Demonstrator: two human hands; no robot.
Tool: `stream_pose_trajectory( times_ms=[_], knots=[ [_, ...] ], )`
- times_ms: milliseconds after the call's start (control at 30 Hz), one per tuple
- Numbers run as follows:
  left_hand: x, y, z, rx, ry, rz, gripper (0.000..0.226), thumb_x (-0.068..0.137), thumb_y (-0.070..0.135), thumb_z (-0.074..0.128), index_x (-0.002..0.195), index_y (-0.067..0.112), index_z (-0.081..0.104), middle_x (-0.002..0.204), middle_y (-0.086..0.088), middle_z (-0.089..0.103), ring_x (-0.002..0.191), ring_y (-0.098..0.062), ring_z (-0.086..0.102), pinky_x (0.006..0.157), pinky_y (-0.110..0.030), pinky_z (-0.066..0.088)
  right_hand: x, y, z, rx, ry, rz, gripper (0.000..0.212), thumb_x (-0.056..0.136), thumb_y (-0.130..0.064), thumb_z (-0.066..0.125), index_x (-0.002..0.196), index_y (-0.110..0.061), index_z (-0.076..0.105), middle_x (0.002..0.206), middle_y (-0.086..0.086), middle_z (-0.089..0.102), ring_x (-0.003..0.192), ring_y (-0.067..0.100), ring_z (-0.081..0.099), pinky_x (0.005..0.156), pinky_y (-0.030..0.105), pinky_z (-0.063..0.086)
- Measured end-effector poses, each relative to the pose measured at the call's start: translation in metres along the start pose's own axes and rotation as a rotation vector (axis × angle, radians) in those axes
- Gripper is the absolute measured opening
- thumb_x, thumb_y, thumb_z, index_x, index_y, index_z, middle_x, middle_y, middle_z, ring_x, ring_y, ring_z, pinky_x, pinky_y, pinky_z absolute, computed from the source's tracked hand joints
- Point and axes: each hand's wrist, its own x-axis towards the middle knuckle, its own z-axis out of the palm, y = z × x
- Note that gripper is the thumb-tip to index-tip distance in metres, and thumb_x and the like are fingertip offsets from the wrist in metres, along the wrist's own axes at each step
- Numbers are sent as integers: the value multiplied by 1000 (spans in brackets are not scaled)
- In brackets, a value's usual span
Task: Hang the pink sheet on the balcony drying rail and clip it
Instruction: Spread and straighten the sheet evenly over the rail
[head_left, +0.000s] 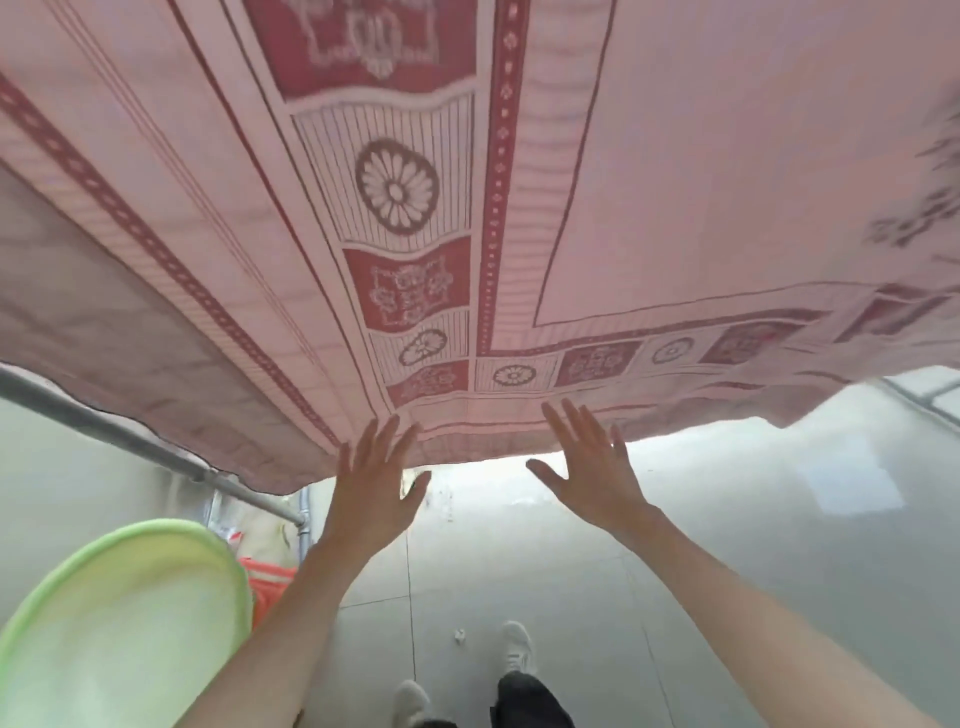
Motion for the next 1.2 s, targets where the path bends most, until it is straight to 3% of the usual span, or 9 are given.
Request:
stream_pose_trajectory(
  times_ms=[200,300,400,600,767,900,1033,1200],
  knots=[
    [-18,47,-50,-16,8,172,73,80,58,14,144,26,27,154,-2,20,144,-25,10,114,-47,7,-55,-3,-72,47,151,77,88,70,-73,2,148,-33,2,158,0,5,146,22,3,116,47,3],
    [-14,74,-55,6,-34,280,77,77,62,6,146,28,18,156,0,9,144,-24,1,115,-43,0,-85,13,-81,68,202,176,79,81,-71,18,148,-32,3,158,-1,6,146,21,3,116,46,1],
    [-2,116,-58,12,-58,418,79,76,61,3,146,28,15,157,0,4,144,-23,-3,115,-43,-3,-114,44,-91,75,224,303,72,91,-58,34,148,-30,1,159,0,4,146,21,3,116,49,3],
    [29,233,-47,27,-83,687,72,82,60,8,146,29,18,157,1,7,144,-21,-6,114,-43,-5,-169,122,-117,143,317,543,69,92,-56,35,148,-32,3,159,-1,4,146,20,1,116,49,1],
    [51,348,-20,51,-132,851,82,72,60,-3,146,31,13,157,3,7,144,-21,-5,114,-40,-5,-205,211,-133,196,389,706,68,92,-56,35,148,-33,6,159,-2,3,146,19,1,117,48,3],
    [74,447,5,31,-136,902,70,77,56,7,144,36,13,155,5,12,144,-21,1,115,-43,1,-227,297,-157,198,415,768,67,92,-55,35,148,-33,5,159,-3,2,146,18,0,117,47,2],
    [96,541,30,-15,-158,898,57,93,33,41,145,32,15,154,6,12,144,-22,-1,116,-44,-1,-236,381,-189,168,385,766,67,93,-54,34,148,-32,4,159,-2,0,146,18,-2,117,47,-1],
    [118,607,59,17,-162,885,56,94,30,44,145,27,21,155,1,12,144,-25,-1,116,-47,3,-220,455,-206,152,319,720,67,93,-54,33,148,-32,2,159,-1,-1,146,19,-3,117,48,-3]
  ],
)
